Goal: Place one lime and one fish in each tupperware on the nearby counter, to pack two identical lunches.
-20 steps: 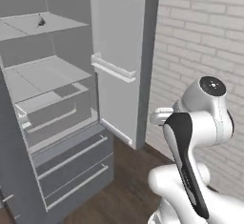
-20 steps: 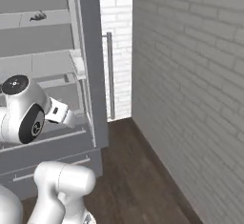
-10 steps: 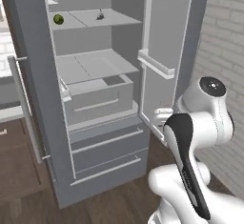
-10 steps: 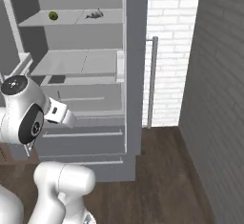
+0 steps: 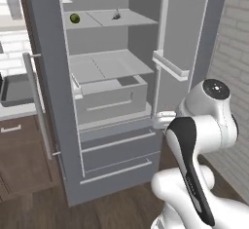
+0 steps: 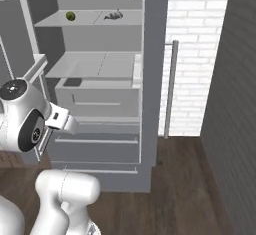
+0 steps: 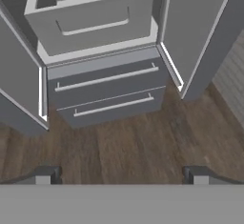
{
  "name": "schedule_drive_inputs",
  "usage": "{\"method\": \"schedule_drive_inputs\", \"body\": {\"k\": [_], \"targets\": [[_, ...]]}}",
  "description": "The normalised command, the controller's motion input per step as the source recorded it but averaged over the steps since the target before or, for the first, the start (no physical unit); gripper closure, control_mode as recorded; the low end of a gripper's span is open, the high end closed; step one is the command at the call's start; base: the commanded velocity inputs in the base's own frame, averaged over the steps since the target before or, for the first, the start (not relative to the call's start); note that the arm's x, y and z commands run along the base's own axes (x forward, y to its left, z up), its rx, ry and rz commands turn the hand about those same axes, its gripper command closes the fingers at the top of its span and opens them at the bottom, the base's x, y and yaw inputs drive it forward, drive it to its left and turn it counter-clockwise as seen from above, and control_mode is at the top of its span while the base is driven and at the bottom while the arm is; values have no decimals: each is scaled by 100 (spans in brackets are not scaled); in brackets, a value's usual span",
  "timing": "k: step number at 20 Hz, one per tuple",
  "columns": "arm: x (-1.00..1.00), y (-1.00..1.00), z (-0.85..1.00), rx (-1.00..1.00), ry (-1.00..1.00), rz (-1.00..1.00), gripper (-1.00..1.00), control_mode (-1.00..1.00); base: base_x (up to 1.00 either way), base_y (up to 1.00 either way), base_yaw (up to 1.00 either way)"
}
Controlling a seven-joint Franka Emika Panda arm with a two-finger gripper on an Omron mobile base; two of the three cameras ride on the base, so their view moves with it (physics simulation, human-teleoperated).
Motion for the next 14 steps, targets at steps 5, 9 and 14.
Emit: {"method": "schedule_drive_inputs", "body": {"k": [5, 9, 14], "targets": [[0, 0, 0, 0, 0, 0, -100, 100, 34, 11, 1], [0, 0, 0, 0, 0, 0, -100, 100, 50, 2, 0], [0, 0, 0, 0, 0, 0, -100, 100, 66, 22, 0]]}}
